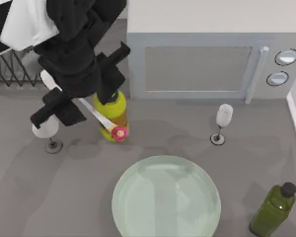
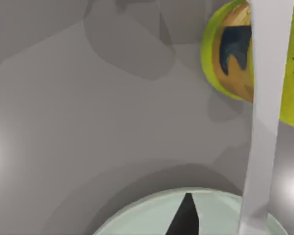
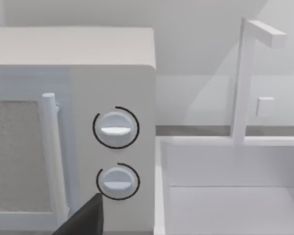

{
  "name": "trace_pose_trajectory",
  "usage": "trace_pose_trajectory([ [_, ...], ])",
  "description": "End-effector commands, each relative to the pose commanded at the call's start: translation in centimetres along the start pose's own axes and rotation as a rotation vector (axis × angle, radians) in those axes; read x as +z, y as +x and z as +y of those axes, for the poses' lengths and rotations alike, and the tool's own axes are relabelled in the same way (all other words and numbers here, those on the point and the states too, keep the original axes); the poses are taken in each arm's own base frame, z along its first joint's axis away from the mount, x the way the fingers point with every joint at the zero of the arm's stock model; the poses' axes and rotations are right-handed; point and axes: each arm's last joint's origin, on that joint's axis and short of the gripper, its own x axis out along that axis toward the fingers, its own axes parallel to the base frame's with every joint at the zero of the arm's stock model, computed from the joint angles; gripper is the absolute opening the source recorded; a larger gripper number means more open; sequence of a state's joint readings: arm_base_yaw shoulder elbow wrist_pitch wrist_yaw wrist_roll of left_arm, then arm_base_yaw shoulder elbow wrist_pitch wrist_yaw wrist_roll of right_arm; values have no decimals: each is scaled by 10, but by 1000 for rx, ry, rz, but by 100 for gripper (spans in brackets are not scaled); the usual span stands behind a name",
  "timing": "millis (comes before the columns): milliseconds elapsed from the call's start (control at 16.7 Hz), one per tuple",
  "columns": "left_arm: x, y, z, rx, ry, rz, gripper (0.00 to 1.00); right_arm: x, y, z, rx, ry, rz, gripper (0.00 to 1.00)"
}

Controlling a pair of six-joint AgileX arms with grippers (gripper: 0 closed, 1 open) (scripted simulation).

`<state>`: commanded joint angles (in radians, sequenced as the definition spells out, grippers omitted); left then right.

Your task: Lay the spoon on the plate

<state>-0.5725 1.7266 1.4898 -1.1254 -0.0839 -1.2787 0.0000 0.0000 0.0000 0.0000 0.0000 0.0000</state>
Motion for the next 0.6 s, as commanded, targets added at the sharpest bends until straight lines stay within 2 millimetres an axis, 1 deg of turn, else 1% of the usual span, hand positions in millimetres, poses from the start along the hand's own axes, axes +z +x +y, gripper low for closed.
trace_pose_trajectory([
  [300, -67, 30, -25, 81, -392, 54, 0, 0, 0, 0, 0, 0, 0, 100],
  [420, -92, 43, -31, 122, -518, 59, 0, 0, 0, 0, 0, 0, 0, 100],
  [600, -121, 58, -34, 175, -656, 55, 0, 0, 0, 0, 0, 0, 0, 100],
])
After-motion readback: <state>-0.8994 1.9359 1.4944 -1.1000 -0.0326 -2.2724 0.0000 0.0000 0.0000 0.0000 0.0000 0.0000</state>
